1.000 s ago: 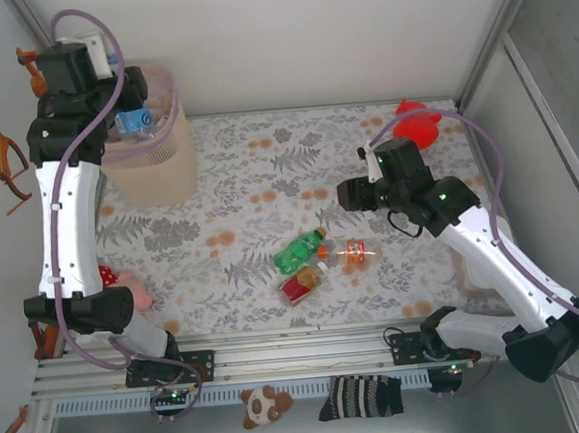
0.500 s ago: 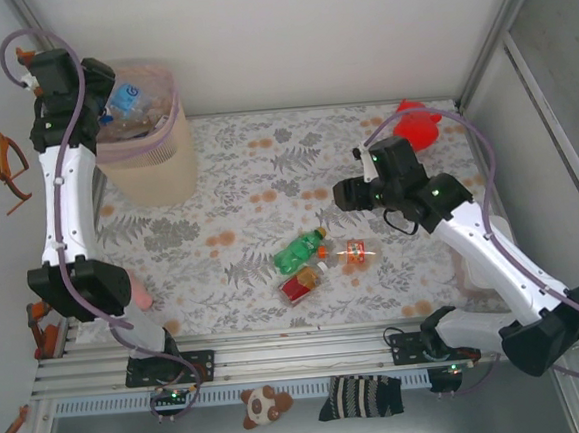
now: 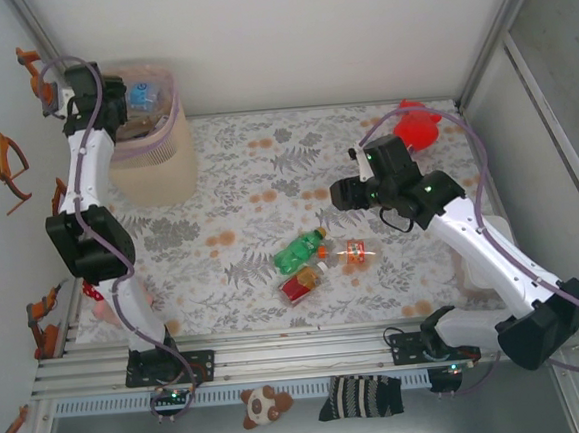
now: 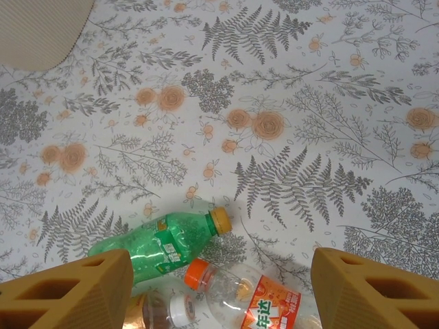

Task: Put the plastic bottles in the bin

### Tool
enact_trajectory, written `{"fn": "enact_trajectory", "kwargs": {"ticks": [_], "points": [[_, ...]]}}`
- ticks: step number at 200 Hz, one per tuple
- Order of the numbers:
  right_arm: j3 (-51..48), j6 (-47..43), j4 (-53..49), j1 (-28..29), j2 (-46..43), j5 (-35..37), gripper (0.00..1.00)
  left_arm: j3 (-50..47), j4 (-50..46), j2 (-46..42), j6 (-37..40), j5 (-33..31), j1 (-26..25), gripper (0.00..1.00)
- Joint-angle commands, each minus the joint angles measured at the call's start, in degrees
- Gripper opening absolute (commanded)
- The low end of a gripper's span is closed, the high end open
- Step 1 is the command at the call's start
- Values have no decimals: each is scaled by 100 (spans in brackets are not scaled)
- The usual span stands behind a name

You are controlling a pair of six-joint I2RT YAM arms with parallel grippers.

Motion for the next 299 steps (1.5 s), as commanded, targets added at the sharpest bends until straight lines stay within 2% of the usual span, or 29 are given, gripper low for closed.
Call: {"fn": "enact_trajectory", "kwargs": {"ticks": [1,23,40,69,81,140,173,204,231,262,299], "points": [[120,-101,-16,31,47,64,68,552,121,196,-363,3,-43,55],[126,-104,-16,31,61,83,69,725,-2,395,-381,37,-69,60],[134,-106,-19,27,70,96,69,725,0,451,-397,116,-81,68],[146,-92,-18,31,65,92,69,712,-332,310,-269,41,-83,81],[151,-90,-21,31,46,84,69,643,-416,159,-162,-13,-67,84],[125,11,-5,31,-92,40,69,173,-348,-639,576,86,58,84],[72,61,16,32,-146,13,68,6,103,-802,987,643,72,74],[63,60,17,31,-164,4,68,179,1042,-447,934,1660,73,67],[33,57,22,31,-182,37,68,1006,1079,201,711,2346,25,64],[6,58,14,27,-165,62,68,1811,663,794,692,2578,-89,64],[-34,53,15,33,-164,88,68,1581,453,915,653,2518,-106,64]]}}
